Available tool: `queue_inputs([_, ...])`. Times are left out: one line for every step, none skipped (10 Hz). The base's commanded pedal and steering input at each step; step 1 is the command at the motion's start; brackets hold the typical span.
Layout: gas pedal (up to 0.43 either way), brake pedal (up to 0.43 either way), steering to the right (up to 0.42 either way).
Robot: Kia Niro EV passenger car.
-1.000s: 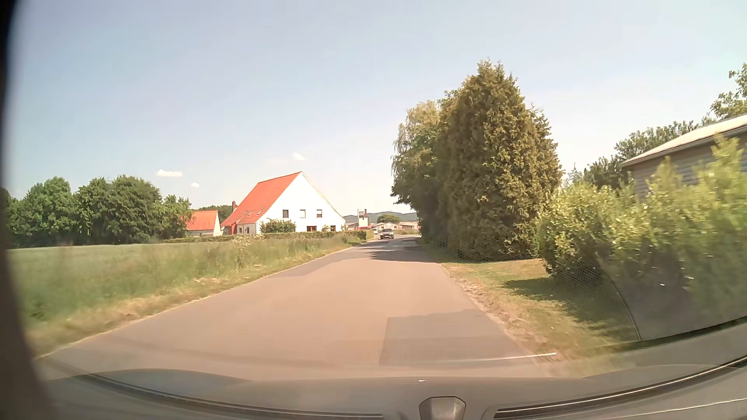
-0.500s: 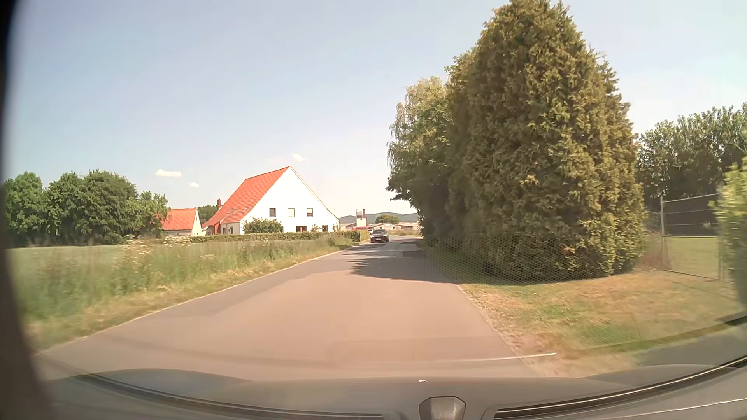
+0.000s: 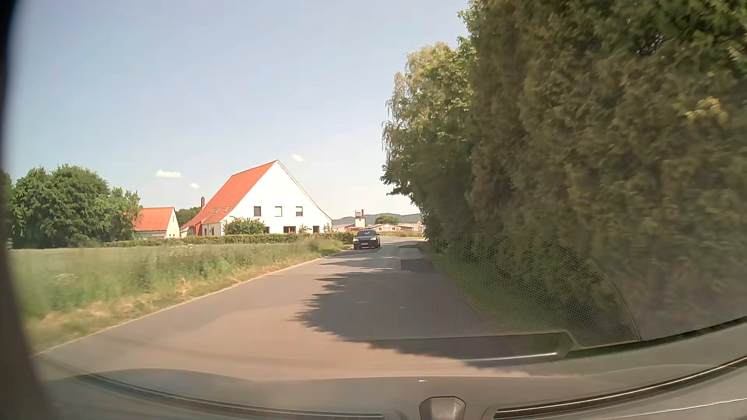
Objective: Follow the waypoints while adhering to traffic rules and regulations
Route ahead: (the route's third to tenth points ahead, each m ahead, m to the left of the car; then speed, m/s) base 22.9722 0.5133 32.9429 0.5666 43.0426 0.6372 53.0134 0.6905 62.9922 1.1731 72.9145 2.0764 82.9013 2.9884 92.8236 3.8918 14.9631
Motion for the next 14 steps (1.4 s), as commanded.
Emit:
queue_inputs([0.169,0.006,0.002])
queue_inputs([0.169,0.006,0.001])
queue_inputs([0.157,0.006,0.001])
queue_inputs([0.157,0.006,0.000])
queue_inputs([0.157,0.006,0.000])
queue_inputs([0.169,0.006,0.000])
queue_inputs([0.169,0.006,0.001])
queue_inputs([0.177,0.006,0.000])
queue_inputs([0.177,0.006,0.000])
queue_inputs([0.177,0.006,0.000])
queue_inputs([0.197,0.006,0.001])
queue_inputs([0.197,0.006,0.000])
queue_inputs([0.197,0.006,0.000])
queue_inputs([0.197,0.006,0.000])
